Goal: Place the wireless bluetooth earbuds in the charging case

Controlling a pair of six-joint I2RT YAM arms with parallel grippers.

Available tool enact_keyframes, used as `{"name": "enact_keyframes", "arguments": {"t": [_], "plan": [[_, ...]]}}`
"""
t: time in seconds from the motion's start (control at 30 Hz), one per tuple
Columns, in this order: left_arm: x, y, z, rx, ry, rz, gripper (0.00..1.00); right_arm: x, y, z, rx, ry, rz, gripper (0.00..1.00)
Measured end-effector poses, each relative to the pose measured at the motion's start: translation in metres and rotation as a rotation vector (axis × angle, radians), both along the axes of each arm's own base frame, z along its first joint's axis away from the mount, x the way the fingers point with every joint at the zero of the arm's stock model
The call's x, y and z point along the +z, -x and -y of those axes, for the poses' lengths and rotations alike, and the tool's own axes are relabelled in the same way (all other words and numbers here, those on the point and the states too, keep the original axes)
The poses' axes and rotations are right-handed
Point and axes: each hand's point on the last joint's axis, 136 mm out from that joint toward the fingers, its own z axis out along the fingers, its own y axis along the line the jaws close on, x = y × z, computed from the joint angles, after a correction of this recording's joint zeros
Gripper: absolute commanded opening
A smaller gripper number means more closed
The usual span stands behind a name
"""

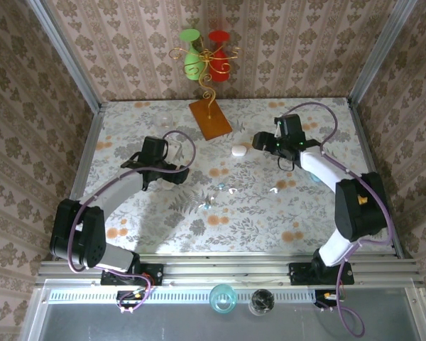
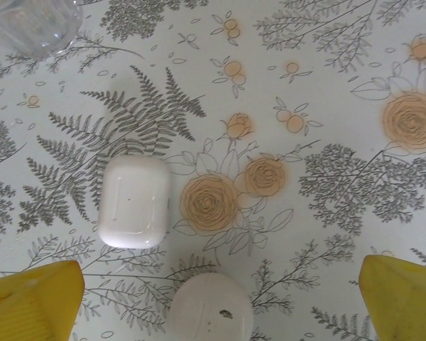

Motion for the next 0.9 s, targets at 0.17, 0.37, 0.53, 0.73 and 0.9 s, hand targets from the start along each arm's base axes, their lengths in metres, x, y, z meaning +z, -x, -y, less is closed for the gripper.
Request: {"name": "enact_keyframes", "arguments": {"t": [0.17,0.37,0.53,0.73,0.9], "plan": [[-0.001,0.001,0.013,-0.039,0.031,-0.007,1.00,-0.011,0.016,0.059,-0.029,0.304,-0.117,0.90],[-0.001,0.002,0.030,-0.091,0.066,-0.001,1.00,-0.021,0.035,0.110,0.001,0.545,-0.306,0.90],[0.010,-0.003,0.043,-0.126,0.104,0.044,1.00,-0.040,0.057,0.143,0.040,0.606,-0.474,0.91],[0.028,-0.002,0.057,-0.194,0.125,0.113,1.00,-0.066,0.081,0.179,0.064,0.593,-0.629,0.90],[0.042,0.004,0.070,-0.249,0.134,0.161,1.00,-0.082,0.089,0.194,0.081,0.569,-0.709,0.84]]}}
